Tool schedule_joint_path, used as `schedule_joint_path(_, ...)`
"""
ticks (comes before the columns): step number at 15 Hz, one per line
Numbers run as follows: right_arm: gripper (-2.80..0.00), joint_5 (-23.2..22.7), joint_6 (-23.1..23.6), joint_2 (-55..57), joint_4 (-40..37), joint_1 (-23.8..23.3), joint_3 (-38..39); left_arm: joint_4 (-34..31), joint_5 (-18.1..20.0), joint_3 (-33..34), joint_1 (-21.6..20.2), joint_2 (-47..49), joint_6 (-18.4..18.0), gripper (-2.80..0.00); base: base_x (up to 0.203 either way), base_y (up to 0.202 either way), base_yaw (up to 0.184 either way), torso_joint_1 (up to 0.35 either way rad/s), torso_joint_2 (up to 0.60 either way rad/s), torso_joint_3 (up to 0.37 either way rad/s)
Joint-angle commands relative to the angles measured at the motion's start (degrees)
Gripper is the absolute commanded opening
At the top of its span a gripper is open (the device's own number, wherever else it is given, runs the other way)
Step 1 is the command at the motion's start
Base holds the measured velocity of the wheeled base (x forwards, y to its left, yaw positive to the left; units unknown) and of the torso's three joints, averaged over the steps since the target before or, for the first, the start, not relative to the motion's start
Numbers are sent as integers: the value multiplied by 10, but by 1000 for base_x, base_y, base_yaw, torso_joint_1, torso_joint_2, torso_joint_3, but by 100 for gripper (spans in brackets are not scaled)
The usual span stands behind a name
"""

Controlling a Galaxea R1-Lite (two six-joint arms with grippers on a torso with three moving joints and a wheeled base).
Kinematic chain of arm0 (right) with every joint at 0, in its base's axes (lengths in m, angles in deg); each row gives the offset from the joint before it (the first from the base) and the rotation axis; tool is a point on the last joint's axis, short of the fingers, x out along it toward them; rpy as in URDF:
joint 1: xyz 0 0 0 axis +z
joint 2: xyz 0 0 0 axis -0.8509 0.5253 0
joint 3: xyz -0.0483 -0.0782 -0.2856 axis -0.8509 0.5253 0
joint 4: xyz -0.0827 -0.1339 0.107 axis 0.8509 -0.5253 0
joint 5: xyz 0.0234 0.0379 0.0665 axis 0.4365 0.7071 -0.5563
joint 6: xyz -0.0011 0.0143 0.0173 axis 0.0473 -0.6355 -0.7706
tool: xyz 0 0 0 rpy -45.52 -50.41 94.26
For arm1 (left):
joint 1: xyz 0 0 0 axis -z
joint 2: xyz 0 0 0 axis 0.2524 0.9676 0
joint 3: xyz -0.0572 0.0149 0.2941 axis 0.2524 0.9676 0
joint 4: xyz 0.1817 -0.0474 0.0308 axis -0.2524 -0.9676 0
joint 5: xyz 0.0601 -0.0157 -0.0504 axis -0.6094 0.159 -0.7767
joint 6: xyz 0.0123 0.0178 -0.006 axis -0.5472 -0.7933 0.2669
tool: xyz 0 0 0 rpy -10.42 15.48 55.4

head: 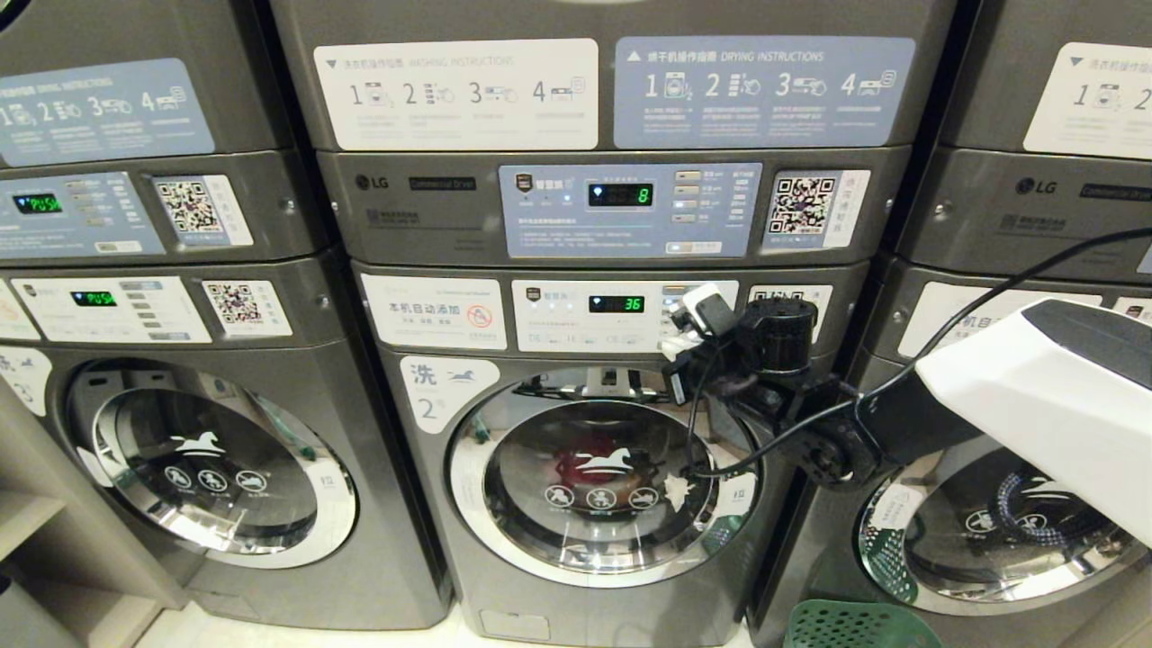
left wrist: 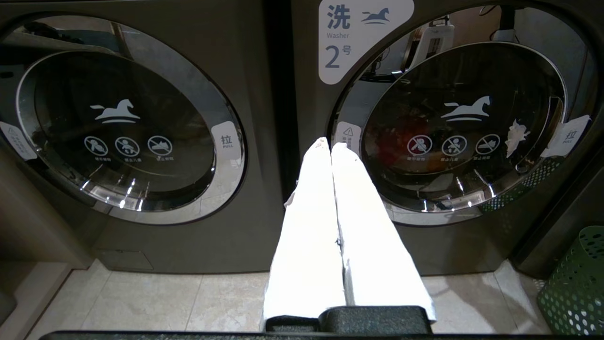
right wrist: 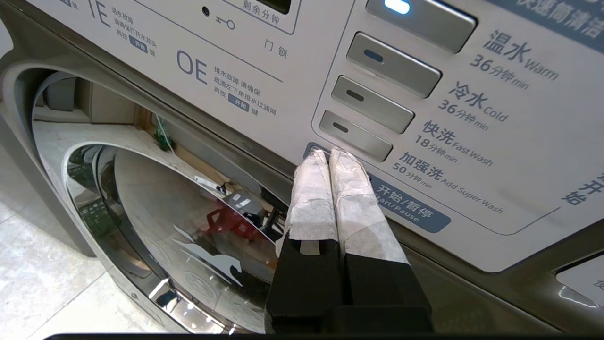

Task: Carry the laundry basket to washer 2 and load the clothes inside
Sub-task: Press the washing machine switch

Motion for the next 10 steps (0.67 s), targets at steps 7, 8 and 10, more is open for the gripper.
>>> schedule_joint_path(7, -280, 10, -2, 1, 2, -3, 6, 0, 0, 0, 0, 0, 0, -280, 0, 0, 0, 0, 0, 0)
schedule_joint_path(8, -280, 10, -2, 1, 2, -3, 5, 0, 0, 0, 0, 0, -1, -280, 0, 0, 0, 0, 0, 0)
schedule_joint_path(10, -280, 11, -2, 0, 3, -3, 6, 0, 0, 0, 0, 0, 0, -280, 0, 0, 0, 0, 0, 0)
